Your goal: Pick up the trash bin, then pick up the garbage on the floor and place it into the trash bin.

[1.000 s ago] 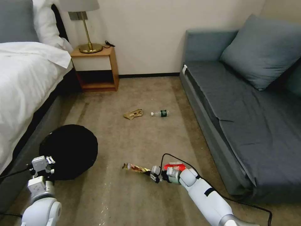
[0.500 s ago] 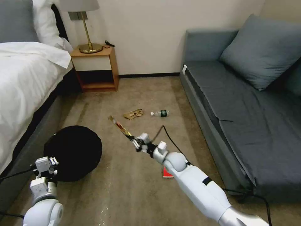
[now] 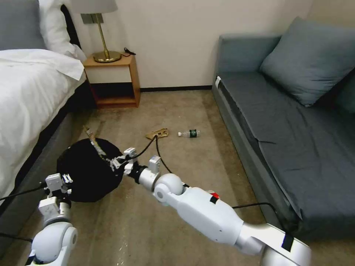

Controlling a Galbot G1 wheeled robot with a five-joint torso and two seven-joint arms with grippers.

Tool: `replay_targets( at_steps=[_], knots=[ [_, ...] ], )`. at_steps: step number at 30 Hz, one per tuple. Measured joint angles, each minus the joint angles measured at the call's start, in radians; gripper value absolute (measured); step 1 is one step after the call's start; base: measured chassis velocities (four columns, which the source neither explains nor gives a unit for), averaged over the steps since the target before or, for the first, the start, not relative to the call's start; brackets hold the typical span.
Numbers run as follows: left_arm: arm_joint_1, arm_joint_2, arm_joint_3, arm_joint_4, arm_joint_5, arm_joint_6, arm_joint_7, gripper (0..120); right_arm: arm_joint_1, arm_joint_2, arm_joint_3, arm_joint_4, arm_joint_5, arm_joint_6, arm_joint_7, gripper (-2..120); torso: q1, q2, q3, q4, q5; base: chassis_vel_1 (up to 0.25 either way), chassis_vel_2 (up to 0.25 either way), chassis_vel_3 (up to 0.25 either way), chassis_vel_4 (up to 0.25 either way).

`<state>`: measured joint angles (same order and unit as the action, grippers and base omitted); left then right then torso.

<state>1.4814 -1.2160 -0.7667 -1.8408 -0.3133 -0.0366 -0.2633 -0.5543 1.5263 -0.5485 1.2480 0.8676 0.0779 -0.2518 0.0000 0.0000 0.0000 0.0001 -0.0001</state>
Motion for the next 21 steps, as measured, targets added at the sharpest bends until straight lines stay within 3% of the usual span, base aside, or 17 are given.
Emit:
replay_targets(
  at_steps=[10,18,21],
  knots=[
    [-0.008,-0.030,0.004,-0.037,-0.020,0.003,0.011,7,-0.013,0.037,-0.013,-0.099,-0.093,0.036,-0.025,0,0.000,0.000,0.000,-0.0001,0.0000,0.000,0.000,0.000,0.000],
    [0.010,-0.073,0.007,-0.066,0.002,-0.012,0.053,7,0.017,0.071,-0.031,-0.190,-0.162,0.079,0.027,0,0.000,0.000,0.000,0.0000,0.0001,0.000,0.000,0.000,0.000],
    [0.021,-0.078,0.006,-0.066,0.010,-0.018,0.054,7,0.014,0.074,-0.025,-0.207,-0.186,0.090,0.042,7,0.000,0.000,0.000,-0.0001,0.0001,0.000,0.000,0.000,0.000]
  ],
)
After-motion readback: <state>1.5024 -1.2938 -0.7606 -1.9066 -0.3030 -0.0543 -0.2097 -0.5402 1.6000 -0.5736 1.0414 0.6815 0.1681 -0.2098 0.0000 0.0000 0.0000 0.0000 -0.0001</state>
